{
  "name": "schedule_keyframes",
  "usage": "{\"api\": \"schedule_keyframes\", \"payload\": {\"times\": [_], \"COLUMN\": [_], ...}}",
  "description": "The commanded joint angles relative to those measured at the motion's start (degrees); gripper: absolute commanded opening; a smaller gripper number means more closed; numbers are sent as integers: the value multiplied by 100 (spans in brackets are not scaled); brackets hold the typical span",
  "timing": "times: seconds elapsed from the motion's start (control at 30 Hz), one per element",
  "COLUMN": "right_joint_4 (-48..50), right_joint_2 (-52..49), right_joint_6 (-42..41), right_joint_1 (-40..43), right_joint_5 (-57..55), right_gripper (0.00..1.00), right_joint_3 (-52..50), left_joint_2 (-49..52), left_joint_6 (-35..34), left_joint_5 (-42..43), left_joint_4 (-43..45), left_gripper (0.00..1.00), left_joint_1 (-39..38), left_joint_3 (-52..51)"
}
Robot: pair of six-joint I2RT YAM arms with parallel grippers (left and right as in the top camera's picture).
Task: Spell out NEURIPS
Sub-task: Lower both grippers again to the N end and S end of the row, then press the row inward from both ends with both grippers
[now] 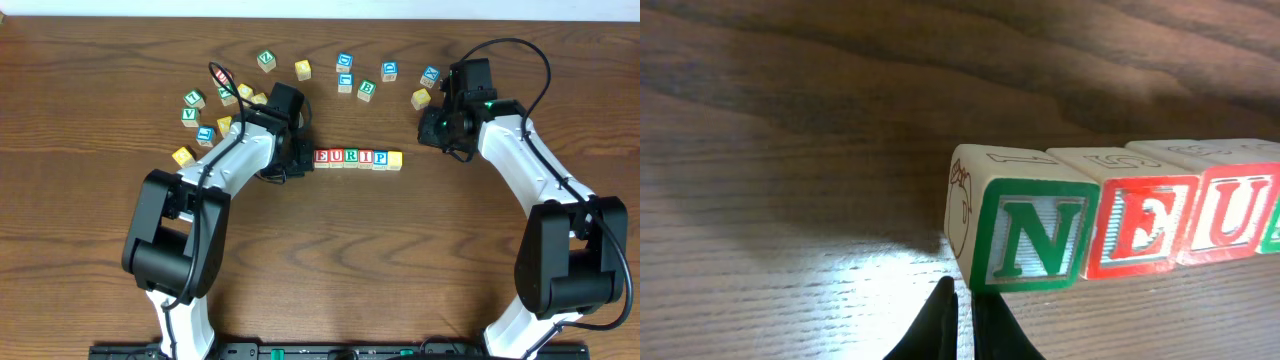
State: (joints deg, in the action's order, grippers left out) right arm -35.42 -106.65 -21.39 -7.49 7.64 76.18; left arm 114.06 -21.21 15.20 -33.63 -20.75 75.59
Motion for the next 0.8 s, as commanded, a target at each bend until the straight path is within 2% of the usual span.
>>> {"api": "schedule_keyframes", "payload": {"times": [0.0, 0.77], "right_joint_4": [-31, -35], "right_joint_2": [-28, -28], "right_joint_6": [46, 46], "right_joint_1": [33, 26], "right_joint_5": [-90, -114], "right_gripper": [11, 11], "right_joint_3": [-13, -13], "left_joint_2": [136, 136], "left_joint_6": [-50, -50], "left_joint_5": [87, 179], "left_joint_4": [-4, 57], "left_gripper": [8, 8], "left_joint_1": [-22, -22], "left_joint_3": [-4, -2]}}
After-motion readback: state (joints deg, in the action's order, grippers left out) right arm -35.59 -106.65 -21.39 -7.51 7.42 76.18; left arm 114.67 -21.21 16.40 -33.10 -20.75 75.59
